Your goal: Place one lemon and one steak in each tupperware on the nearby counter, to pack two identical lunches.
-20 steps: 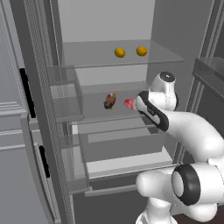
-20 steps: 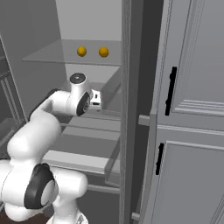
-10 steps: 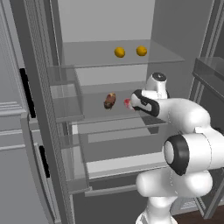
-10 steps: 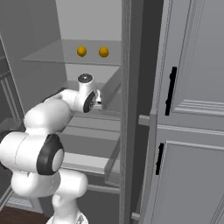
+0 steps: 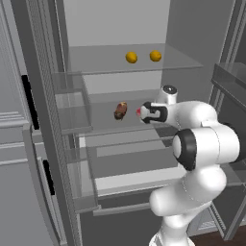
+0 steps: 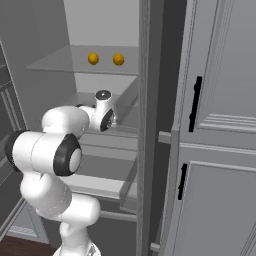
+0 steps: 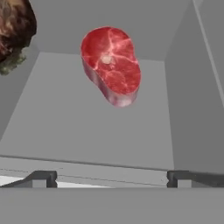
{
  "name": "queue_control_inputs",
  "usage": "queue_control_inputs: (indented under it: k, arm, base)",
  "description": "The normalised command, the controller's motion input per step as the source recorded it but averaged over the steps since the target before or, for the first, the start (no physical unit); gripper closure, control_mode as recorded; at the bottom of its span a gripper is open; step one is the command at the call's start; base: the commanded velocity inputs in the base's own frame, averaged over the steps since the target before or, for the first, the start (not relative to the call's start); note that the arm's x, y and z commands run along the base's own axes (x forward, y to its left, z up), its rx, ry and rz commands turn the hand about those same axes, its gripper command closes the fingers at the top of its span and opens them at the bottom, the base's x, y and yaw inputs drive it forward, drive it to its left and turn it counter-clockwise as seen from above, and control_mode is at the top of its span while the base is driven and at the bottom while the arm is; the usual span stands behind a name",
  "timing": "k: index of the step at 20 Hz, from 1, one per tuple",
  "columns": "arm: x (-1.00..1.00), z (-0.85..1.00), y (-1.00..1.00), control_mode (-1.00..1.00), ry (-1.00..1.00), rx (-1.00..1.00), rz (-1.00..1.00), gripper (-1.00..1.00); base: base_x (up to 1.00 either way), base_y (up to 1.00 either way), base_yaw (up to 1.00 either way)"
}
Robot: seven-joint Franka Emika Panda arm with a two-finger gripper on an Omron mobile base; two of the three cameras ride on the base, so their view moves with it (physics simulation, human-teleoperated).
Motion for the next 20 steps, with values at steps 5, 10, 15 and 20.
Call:
queue_control_inputs:
  k: [5,10,15,20]
  arm:
    - [0.53,-0.23,-0.07,-1.0,0.01,0.0,0.0,-1.0]
    - [0.44,-0.28,0.0,-1.0,0.0,0.0,0.0,-1.0]
    - [0.47,-0.23,0.0,-1.0,0.0,0.0,0.01,-1.0]
    - [0.46,-0.25,0.0,-1.0,-0.01,0.0,0.01,-1.0]
  base:
    - [0.0,0.0,0.0]
    - [0.0,0.0,0.0]
    - [0.0,0.0,0.0]
    - [0.0,0.0,0.0]
